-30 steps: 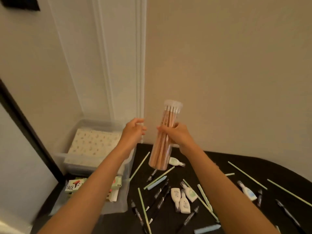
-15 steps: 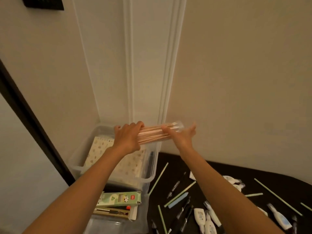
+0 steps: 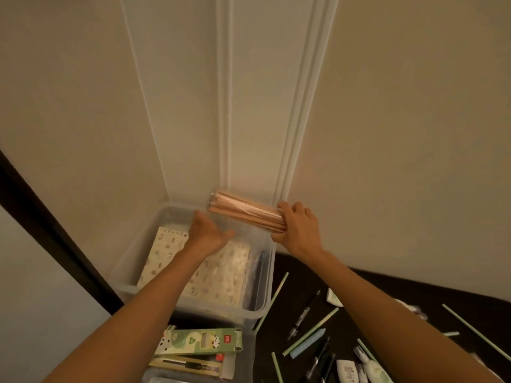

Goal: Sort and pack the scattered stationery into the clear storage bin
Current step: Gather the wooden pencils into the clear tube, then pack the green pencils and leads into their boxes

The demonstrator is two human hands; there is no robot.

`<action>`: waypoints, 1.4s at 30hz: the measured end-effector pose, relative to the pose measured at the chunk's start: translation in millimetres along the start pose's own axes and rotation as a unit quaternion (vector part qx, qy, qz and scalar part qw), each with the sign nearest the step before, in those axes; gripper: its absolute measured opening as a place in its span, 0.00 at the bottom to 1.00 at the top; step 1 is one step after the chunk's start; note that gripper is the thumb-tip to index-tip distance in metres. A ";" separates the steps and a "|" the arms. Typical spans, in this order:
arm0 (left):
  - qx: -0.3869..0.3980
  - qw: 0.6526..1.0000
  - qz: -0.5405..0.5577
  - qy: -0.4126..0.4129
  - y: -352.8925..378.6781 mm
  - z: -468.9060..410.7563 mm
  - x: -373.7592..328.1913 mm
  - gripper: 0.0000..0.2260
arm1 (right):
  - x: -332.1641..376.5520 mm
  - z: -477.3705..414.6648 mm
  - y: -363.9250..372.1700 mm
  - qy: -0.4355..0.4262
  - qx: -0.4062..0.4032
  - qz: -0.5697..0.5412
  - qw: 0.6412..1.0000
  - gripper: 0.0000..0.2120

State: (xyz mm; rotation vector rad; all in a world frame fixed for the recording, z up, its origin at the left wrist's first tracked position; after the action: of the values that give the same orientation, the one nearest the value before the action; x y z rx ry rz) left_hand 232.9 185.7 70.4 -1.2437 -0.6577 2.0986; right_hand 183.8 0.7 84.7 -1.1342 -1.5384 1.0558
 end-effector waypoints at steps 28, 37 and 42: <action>-0.073 0.986 -0.137 -0.059 27.4 -29.3 43.9 0.07 | 48.5 -52.1 67.0 -0.087 0.043 -0.142 0.985 0.18; -0.118 0.987 -0.103 0.046 18.0 28.3 23.8 0.12 | 35.0 8.5 27.7 0.057 -0.045 -0.268 0.961 0.22; -0.083 0.988 -0.082 0.100 18.2 79.1 13.1 0.06 | 34.9 63.5 11.7 0.133 -0.127 -0.334 0.924 0.17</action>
State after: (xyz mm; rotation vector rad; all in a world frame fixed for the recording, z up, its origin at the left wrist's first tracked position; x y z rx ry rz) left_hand 152.8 173.8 84.9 -1.4176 -0.8263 1.7867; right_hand 118.9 30.0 66.5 -0.7745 -1.6849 0.2369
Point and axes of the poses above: each hand's wrist, its own z-axis away from the middle knuckle, its own y-axis out of the palm, x = y × z, the point moved 1 cm from there along -z, towards the middle knuckle, and after that the axes turned 14 degrees about -y, right-handed, at the moved point
